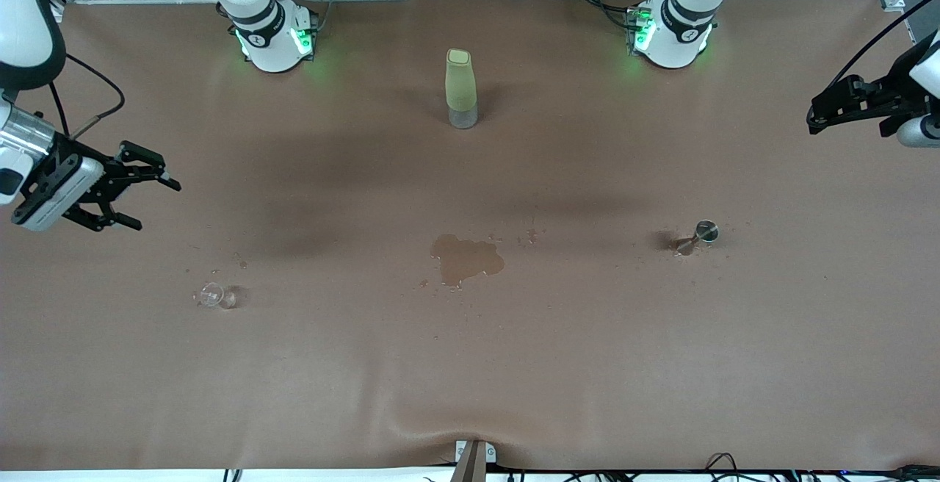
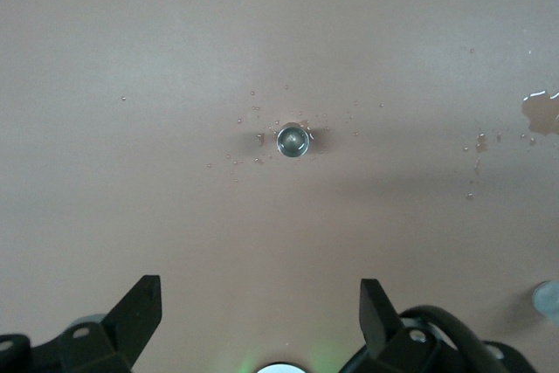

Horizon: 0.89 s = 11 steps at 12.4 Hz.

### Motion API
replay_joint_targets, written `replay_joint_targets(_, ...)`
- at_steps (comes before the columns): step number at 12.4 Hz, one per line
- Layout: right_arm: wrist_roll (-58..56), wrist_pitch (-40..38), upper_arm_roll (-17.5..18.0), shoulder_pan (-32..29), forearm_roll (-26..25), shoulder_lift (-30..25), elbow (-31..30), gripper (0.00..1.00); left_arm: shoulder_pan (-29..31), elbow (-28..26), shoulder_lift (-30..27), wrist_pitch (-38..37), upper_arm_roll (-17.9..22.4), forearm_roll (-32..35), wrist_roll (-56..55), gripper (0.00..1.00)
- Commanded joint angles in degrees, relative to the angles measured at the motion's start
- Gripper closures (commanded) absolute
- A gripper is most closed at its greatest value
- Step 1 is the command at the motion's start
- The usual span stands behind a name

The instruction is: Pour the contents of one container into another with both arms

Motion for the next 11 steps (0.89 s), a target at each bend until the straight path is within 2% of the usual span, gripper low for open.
replay_joint_targets(1, 7.81, -1.27, -0.26, 0.35, -3.96, -2.44, -1.66, 0.0, -0.22, -2.61, -2.63, 1.39, 0.14, -0.56, -4.4, 0.0)
replay_joint_targets(5, 19.77, -6.36, -0.17, 0.26, -10.37, -2.87, 0.79, 0.0, -0.4, -11.74, -7.29, 10.34, 0.49, -0.39, -6.8, 0.0)
replay_joint_targets(9, 38.3, -16.19, 0.09, 2.27, -18.54, -3.32, 6.14, 0.0, -0.57, -12.45, -6.86, 10.18, 1.28, 0.14, -5.48, 0.0)
replay_joint_targets(11, 42.73, -19.37, 0.09, 2.37, -19.88, -3.23, 8.78, 0.0, -1.1, -12.72, -7.38, 9.74, 1.28, 0.4, -5.04, 0.0)
